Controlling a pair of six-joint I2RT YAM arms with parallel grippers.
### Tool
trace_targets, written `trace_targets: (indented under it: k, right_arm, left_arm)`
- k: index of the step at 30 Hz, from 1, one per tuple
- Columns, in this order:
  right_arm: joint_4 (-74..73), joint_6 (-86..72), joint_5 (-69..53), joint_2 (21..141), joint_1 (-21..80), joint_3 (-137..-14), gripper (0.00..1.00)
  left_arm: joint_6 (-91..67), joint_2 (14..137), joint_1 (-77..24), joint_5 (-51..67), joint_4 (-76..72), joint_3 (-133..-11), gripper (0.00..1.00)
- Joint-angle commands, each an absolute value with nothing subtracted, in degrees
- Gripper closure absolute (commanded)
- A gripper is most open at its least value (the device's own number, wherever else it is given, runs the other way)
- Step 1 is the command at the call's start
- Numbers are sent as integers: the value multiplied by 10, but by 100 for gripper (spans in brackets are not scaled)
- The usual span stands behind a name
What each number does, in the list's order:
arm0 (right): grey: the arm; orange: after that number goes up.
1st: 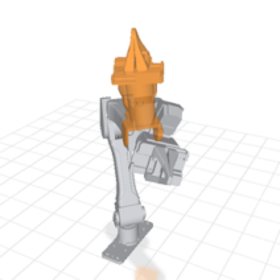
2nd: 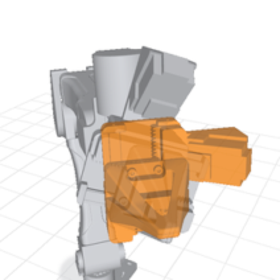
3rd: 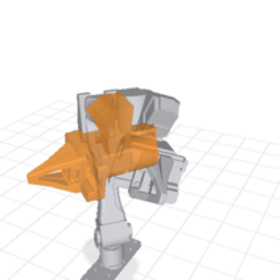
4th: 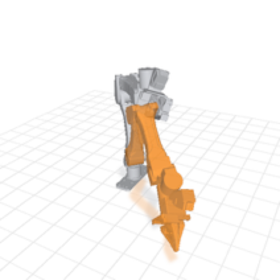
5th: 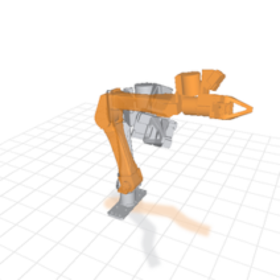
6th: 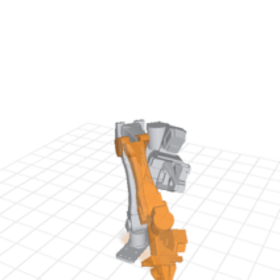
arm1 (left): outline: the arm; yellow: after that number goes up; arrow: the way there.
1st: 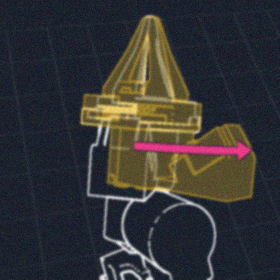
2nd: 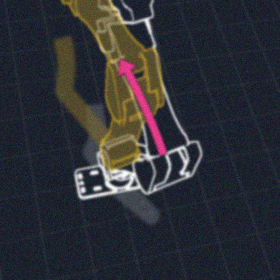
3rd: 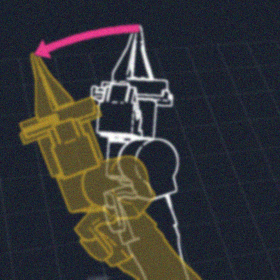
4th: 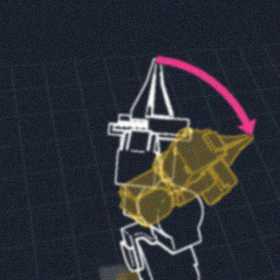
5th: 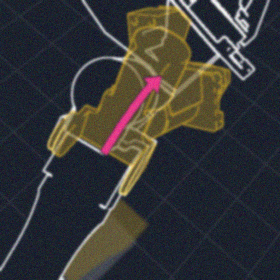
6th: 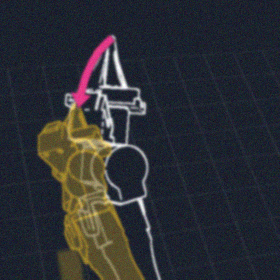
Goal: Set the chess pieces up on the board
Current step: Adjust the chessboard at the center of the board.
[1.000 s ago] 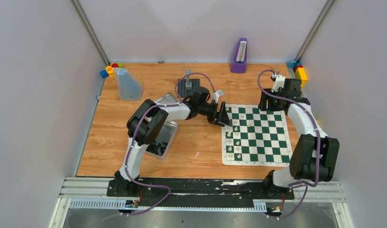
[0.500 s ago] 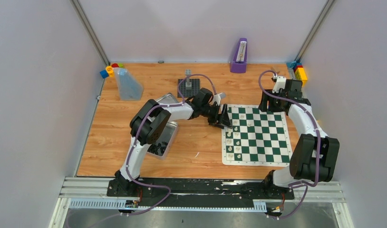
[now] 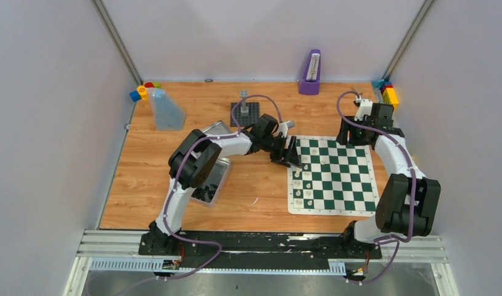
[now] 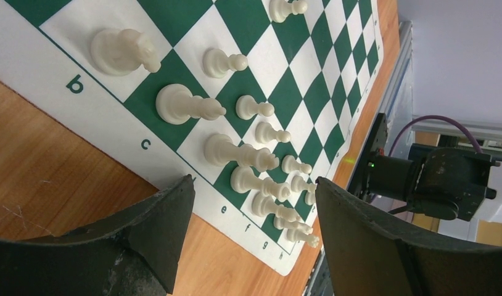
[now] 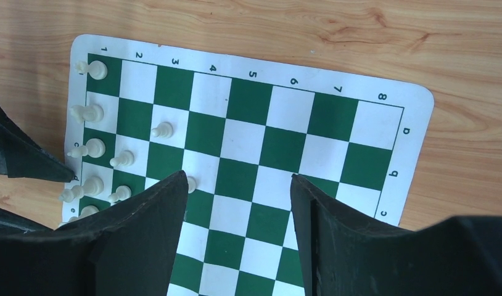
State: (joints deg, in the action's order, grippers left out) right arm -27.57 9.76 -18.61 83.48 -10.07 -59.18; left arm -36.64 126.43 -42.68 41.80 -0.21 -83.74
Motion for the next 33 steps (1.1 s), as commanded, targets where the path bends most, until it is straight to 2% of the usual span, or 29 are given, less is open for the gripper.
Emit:
trace_targets:
  k: [1, 21, 33]
  right_arm:
    - [-270, 104, -198, 817, -106, -591, 37]
    - [-270, 106, -203, 826, -113, -590, 37]
    - [-273, 105, -205, 835, -113, -592, 37]
  left_arm:
    - [-314, 1247, -428, 367, 54, -837, 19]
    - [-198, 1216, -367, 359, 151, -836, 19]
    - [-79, 1277, -304, 366, 318, -955, 19]
